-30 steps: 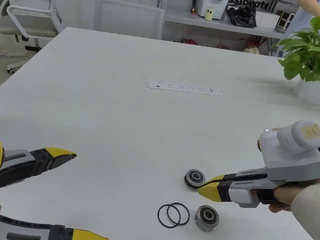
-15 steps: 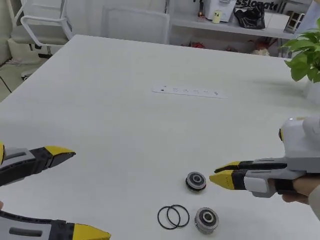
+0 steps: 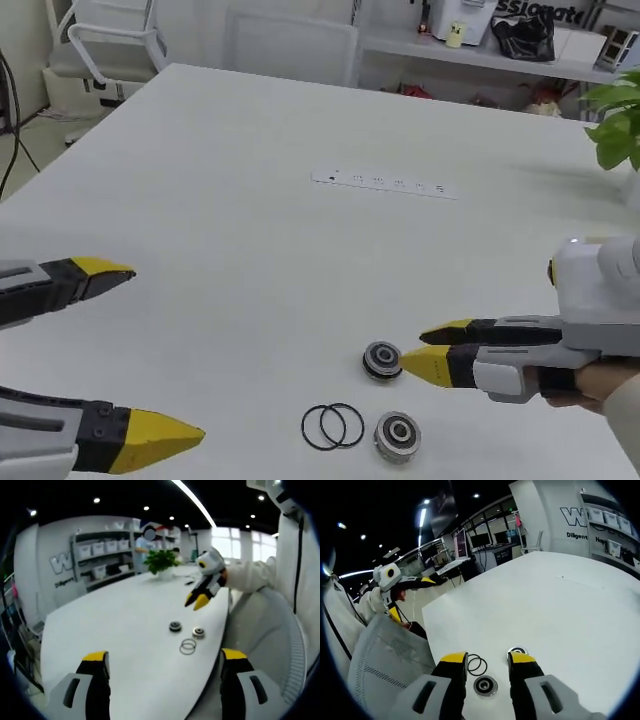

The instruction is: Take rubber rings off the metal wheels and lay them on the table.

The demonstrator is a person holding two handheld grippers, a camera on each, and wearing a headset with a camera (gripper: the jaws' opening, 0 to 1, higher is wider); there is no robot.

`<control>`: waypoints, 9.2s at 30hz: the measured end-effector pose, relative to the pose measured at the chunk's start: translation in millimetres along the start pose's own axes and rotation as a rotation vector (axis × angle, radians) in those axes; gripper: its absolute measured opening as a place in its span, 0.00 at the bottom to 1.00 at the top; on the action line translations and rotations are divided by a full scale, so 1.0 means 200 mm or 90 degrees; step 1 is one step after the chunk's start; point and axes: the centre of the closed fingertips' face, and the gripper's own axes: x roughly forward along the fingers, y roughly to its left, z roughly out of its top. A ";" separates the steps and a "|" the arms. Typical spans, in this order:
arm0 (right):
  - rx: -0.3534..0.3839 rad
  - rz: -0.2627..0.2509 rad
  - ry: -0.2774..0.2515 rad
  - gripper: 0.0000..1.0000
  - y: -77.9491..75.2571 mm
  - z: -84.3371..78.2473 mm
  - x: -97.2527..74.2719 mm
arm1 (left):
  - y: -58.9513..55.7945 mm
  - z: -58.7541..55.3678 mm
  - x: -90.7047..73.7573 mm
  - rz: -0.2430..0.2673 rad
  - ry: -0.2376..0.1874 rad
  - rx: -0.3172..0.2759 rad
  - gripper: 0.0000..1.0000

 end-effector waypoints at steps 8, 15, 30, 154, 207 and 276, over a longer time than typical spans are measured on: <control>0.018 0.005 -0.029 0.35 -0.02 0.04 -0.04 | 0.00 0.09 0.03 -0.001 -0.008 0.013 0.93; 0.044 0.020 -0.112 0.35 -0.02 0.19 -0.16 | 0.01 0.22 0.06 -0.020 -0.023 0.043 0.89; -0.036 0.003 -0.195 0.41 -0.10 0.50 -0.48 | 0.02 0.54 0.22 -0.057 -0.058 0.118 0.90; -0.132 0.112 0.072 0.06 -0.30 -0.29 0.25 | -0.22 -0.09 1.18 -0.221 0.030 0.099 0.14; 0.078 0.082 0.069 0.00 -0.30 -0.22 0.21 | -0.24 -0.09 1.17 -0.230 0.013 0.118 0.14; 0.067 0.084 0.040 0.00 -0.26 -0.10 0.16 | -0.21 0.10 0.97 -0.236 0.025 0.148 0.48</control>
